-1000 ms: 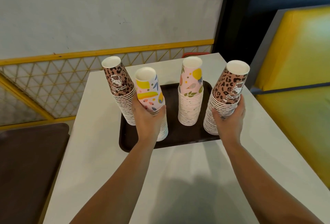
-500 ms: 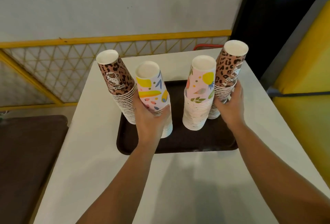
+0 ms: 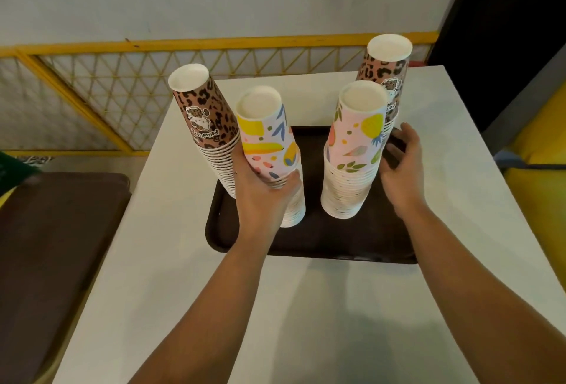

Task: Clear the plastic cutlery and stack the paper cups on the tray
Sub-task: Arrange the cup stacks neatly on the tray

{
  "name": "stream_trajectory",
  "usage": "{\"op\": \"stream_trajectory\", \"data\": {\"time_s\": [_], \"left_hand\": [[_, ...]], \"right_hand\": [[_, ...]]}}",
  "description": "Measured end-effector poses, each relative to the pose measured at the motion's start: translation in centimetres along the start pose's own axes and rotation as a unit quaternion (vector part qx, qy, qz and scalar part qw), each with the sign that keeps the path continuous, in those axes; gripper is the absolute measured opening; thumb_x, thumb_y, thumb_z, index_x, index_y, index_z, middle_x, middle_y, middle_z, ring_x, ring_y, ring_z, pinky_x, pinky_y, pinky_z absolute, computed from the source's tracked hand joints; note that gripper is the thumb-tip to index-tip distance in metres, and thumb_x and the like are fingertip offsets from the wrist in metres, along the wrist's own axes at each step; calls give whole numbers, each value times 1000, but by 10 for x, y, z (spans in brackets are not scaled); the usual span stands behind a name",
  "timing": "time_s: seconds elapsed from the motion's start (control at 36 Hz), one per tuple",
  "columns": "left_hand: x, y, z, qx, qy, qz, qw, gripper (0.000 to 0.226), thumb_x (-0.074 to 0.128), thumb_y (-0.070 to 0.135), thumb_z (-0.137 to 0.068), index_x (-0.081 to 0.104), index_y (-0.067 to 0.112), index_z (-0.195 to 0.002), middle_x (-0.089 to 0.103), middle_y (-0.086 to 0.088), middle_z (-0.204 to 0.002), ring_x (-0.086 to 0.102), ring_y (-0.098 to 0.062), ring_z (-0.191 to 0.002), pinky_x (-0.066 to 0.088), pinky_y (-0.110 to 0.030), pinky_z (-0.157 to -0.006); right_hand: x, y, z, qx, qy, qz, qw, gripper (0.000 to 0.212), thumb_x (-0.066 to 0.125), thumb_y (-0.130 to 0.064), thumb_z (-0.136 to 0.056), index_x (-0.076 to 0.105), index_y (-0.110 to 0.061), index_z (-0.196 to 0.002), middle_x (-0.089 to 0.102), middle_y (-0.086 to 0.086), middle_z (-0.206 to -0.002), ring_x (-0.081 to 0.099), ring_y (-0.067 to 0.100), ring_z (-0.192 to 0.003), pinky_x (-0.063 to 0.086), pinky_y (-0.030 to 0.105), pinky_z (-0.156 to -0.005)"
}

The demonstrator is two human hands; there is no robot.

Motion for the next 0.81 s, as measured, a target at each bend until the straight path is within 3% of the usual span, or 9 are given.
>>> {"op": "stream_trajectory", "data": {"time_s": [0.11,0.19,0.28,0.36,0.39,0.5,0.67,0.81], "left_hand": [[-2,0,1,2,-3,1,1000,82,81,15,-65,31,28,-129,54,2,-128,55,-11,-115,46,-7,-86],[-2,0,-1,-4,-15,7,1000,81,80,11,-67,32,24,-130,54,1,-129,55,-13,-115,47,-6,-84],[-2,0,-3,-5,-31,17,999,83,81,8,-67,32,17,-133,53,-1,-129,55,-14,-115,48,-11,-86],[-2,0,-4,-10,-49,31,998,82,81,7,-66,32,19,-131,53,3,-127,54,-10,-113,47,-5,-82],[-2,0,-5,-11,-54,34,998,81,81,7,-66,33,21,-129,53,4,-125,54,-9,-112,47,-3,-81],[-1,-3,-8,-14,-78,40,996,83,81,5,-66,31,22,-129,51,9,-120,52,-5,-108,46,-4,-80],[4,-2,-9,3,-96,44,994,82,82,5,-66,32,22,-128,50,14,-115,53,6,-100,45,0,-76],[18,-1,-7,9,-125,35,991,83,82,8,-65,31,22,-129,46,28,-106,50,21,-94,42,3,-71]], "right_hand": [[2,9,34,9,-81,-13,997,78,73,-2,-75,31,-27,-136,30,-3,-143,41,5,-123,43,26,-96],[15,11,60,-21,-128,28,991,93,81,-10,-68,25,-30,-139,27,-4,-144,34,7,-130,35,13,-93],[24,2,68,-31,-84,31,996,102,84,-13,-63,23,-21,-143,32,-2,-143,34,6,-127,33,6,-87],[32,-9,66,-16,-42,-1,999,102,86,-16,-59,25,-25,-141,42,-7,-136,41,9,-125,45,23,-91],[33,-13,65,-13,-30,-1,999,100,86,-18,-60,26,-27,-139,44,-12,-132,43,6,-121,46,23,-89],[29,-18,66,-12,18,29,999,93,86,-19,-61,33,-24,-136,47,-14,-122,45,1,-111,39,5,-75],[3,-6,68,16,67,53,996,97,87,-21,-59,32,-20,-138,49,2,-132,48,17,-121,48,32,-91],[-13,-6,64,23,97,63,993,97,86,-18,-61,29,-17,-139,46,5,-134,45,20,-124,41,26,-89]]}}
Point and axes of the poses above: each hand's wrist, its own z-axis away from the middle knuckle, its own x-axis out of the palm, y = z × x, the point moved 6 cm from there along -z, towards the middle knuckle
